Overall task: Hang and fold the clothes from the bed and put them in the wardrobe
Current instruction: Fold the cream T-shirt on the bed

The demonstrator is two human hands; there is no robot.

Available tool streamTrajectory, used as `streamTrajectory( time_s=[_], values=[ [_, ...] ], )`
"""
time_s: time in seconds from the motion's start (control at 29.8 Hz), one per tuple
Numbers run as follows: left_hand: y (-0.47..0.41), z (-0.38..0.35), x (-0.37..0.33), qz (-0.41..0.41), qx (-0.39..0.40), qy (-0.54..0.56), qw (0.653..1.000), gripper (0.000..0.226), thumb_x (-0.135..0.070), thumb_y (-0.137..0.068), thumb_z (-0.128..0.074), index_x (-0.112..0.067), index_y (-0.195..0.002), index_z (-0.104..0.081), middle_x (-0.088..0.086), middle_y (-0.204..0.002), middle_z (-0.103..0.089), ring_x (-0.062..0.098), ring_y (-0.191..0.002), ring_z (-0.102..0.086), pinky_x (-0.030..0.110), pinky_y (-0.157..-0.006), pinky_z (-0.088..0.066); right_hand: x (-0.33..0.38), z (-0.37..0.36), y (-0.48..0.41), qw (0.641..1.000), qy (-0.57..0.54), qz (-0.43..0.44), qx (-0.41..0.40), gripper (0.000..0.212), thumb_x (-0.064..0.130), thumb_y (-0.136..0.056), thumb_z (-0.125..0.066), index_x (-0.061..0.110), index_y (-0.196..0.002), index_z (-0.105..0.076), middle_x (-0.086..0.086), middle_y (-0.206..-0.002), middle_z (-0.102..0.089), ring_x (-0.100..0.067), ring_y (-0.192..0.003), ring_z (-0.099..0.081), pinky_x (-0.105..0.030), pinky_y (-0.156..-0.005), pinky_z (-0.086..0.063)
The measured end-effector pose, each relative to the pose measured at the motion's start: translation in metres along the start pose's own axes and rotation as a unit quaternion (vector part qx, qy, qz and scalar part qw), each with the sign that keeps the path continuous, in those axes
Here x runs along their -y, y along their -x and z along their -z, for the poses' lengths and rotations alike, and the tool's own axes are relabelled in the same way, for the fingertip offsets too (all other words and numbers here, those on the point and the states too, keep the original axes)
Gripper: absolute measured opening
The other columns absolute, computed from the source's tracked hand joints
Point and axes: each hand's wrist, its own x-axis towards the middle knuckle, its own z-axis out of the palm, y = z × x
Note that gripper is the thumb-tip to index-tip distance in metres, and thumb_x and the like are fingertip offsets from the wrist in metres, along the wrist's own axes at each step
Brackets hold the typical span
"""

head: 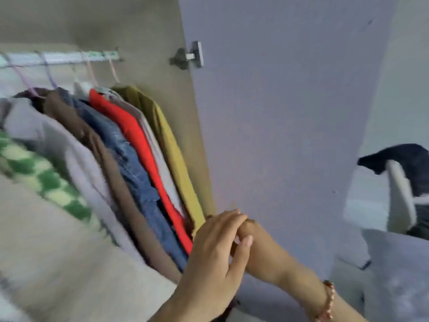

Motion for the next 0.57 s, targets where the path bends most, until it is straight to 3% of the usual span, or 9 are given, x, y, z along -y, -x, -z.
streamTrajectory(
  time_s=[0.07, 0.13, 0.17, 0.2, 0.3, 0.37, 0.4, 0.47, 0.57],
  values=[
    [-0.013, -0.062, -0.047, -0.022, 0.088, 0.078, 0.993, 0.033, -0.047, -0.092, -0.038, -0.039, -0.124, -0.044, -0.012, -0.128, -0.054, 0.001, -0.117, -0.050, 0.021, -0.098, -0.038, -0.047, 0.048, 0.075, 0.988, 0.041, -0.123, -0.087, 0.012, 0.030, -0.084, -0.041, 0.029, -0.079, -0.052, 0.018, -0.078, -0.051, 0.006, -0.068, -0.047, -0.011, -0.065, -0.034],
    [-0.012, -0.103, -0.082, -0.048, 0.151, 0.124, 0.980, 0.036, -0.044, -0.088, -0.041, -0.042, -0.124, -0.042, -0.018, -0.131, -0.050, -0.003, -0.121, -0.045, 0.012, -0.101, -0.032, -0.080, 0.083, 0.139, 0.955, 0.060, -0.243, -0.157, 0.018, 0.031, -0.094, -0.047, 0.027, -0.106, -0.060, 0.008, -0.103, -0.061, 0.003, -0.079, -0.050, -0.012, -0.071, -0.037],
    [-0.013, -0.144, -0.136, -0.103, 0.186, 0.162, 0.964, 0.036, -0.044, -0.088, -0.041, -0.040, -0.124, -0.045, -0.017, -0.131, -0.050, -0.004, -0.121, -0.043, 0.009, -0.102, -0.028, -0.093, 0.118, 0.217, 0.914, 0.087, -0.329, -0.223, 0.024, 0.029, -0.095, -0.049, 0.021, -0.115, -0.060, 0.005, -0.109, -0.061, -0.002, -0.083, -0.052, -0.014, -0.074, -0.039],
    [-0.010, -0.150, -0.134, -0.113, 0.198, 0.159, 0.961, 0.037, -0.045, -0.088, -0.040, -0.037, -0.123, -0.048, -0.016, -0.132, -0.049, -0.004, -0.121, -0.042, 0.006, -0.103, -0.024, -0.097, 0.125, 0.225, 0.894, 0.090, -0.367, -0.242, 0.027, 0.026, -0.095, -0.050, 0.016, -0.118, -0.059, 0.003, -0.109, -0.062, -0.006, -0.085, -0.053, -0.017, -0.076, -0.040],
    [-0.005, -0.210, -0.233, -0.225, 0.300, 0.159, 0.913, 0.057, -0.056, -0.085, -0.028, -0.030, -0.132, -0.049, -0.020, -0.138, -0.033, -0.002, -0.129, -0.029, -0.002, -0.102, -0.005, -0.097, 0.175, 0.374, 0.776, 0.107, -0.508, -0.357, 0.024, 0.021, -0.094, -0.053, 0.014, -0.115, -0.062, 0.002, -0.101, -0.062, -0.015, -0.086, -0.057, -0.024, -0.074, -0.044],
    [0.003, -0.240, -0.287, -0.291, 0.356, 0.141, 0.877, 0.061, -0.057, -0.089, -0.024, -0.029, -0.142, -0.033, -0.018, -0.146, -0.019, 0.003, -0.139, -0.014, 0.002, -0.103, 0.006, -0.085, 0.184, 0.449, 0.710, 0.118, -0.565, -0.402, 0.016, 0.018, -0.092, -0.055, 0.015, -0.105, -0.065, 0.003, -0.089, -0.062, -0.017, -0.084, -0.058, -0.020, -0.068, -0.040],
    [0.000, -0.242, -0.289, -0.300, 0.388, 0.105, 0.865, 0.059, -0.055, -0.092, -0.024, -0.030, -0.145, -0.024, -0.014, -0.151, -0.013, 0.005, -0.141, -0.008, 0.007, -0.107, 0.005, -0.092, 0.181, 0.461, 0.705, 0.116, -0.572, -0.402, 0.010, 0.016, -0.090, -0.057, 0.015, -0.094, -0.067, 0.004, -0.080, -0.060, -0.019, -0.080, -0.057, -0.021, -0.068, -0.040],
    [0.012, -0.270, -0.338, -0.346, 0.452, 0.085, 0.818, 0.056, -0.051, -0.096, -0.028, -0.030, -0.147, -0.018, -0.009, -0.156, -0.007, 0.008, -0.143, -0.004, 0.019, -0.113, -0.001, -0.072, 0.180, 0.520, 0.655, 0.102, -0.606, -0.439, 0.010, 0.015, -0.085, -0.060, 0.018, -0.077, -0.065, 0.005, -0.071, -0.054, -0.025, -0.073, -0.056, -0.032, -0.072, -0.042],
    [0.030, -0.301, -0.388, -0.396, 0.514, 0.076, 0.757, 0.056, -0.046, -0.098, -0.034, -0.028, -0.147, -0.018, -0.007, -0.156, -0.006, 0.010, -0.143, -0.002, 0.025, -0.114, -0.002, -0.055, 0.169, 0.583, 0.607, 0.088, -0.651, -0.448, 0.013, 0.012, -0.088, -0.057, 0.007, -0.094, -0.067, -0.001, -0.089, -0.062, -0.024, -0.082, -0.060, -0.028, -0.076, -0.044]
  ],
)
